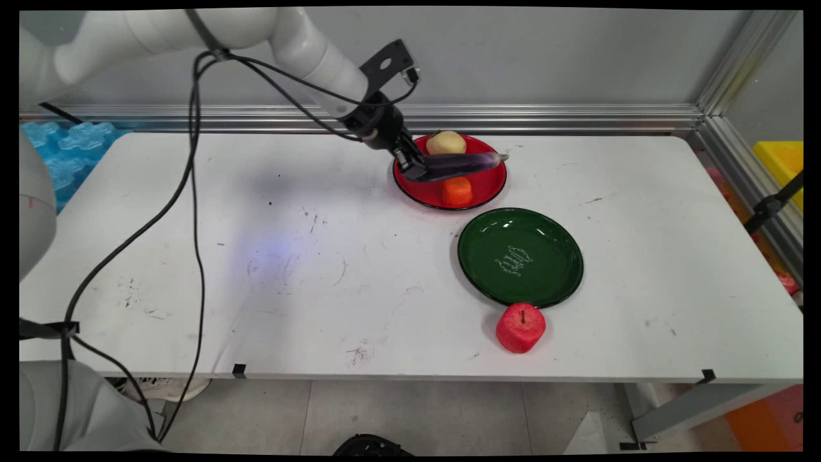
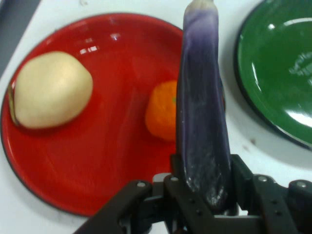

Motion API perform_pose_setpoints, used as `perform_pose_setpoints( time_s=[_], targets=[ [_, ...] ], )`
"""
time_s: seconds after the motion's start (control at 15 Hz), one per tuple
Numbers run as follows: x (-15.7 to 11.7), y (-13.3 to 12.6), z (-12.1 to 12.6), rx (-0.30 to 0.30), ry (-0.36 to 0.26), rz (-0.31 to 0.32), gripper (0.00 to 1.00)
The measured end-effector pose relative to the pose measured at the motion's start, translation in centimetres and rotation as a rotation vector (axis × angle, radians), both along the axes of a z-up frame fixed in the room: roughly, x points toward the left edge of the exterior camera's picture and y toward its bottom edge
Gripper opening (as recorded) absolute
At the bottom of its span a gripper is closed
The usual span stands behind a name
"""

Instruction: Place the picked object on the table

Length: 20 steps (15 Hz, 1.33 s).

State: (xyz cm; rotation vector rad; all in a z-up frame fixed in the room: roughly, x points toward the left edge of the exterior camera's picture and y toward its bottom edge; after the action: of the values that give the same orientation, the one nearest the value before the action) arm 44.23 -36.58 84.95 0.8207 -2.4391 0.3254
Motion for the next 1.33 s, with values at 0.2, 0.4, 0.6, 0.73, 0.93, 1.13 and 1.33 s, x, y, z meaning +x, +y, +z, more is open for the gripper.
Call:
perform_pose_setpoints(
  time_s=[0.2, 0.4, 0.6, 0.73, 0.93, 1.13, 1.33],
  targets=[
    [1.0, 2.4, 0.7, 0.015, -0.015, 0.007, 0.00],
    [2.3, 5.1, 0.9, 0.030, -0.032, 0.014, 0.00],
    [3.7, 7.3, 0.6, 0.043, -0.048, 0.015, 0.00],
    [4.5, 8.4, 0.2, 0.049, -0.054, 0.014, 0.00],
    [5.5, 9.7, -0.6, 0.058, -0.064, 0.006, 0.00],
    [6.4, 10.4, -1.6, 0.060, -0.074, -0.011, 0.00],
    [7.2, 10.3, -2.9, 0.050, -0.083, -0.047, 0.00]
  ],
)
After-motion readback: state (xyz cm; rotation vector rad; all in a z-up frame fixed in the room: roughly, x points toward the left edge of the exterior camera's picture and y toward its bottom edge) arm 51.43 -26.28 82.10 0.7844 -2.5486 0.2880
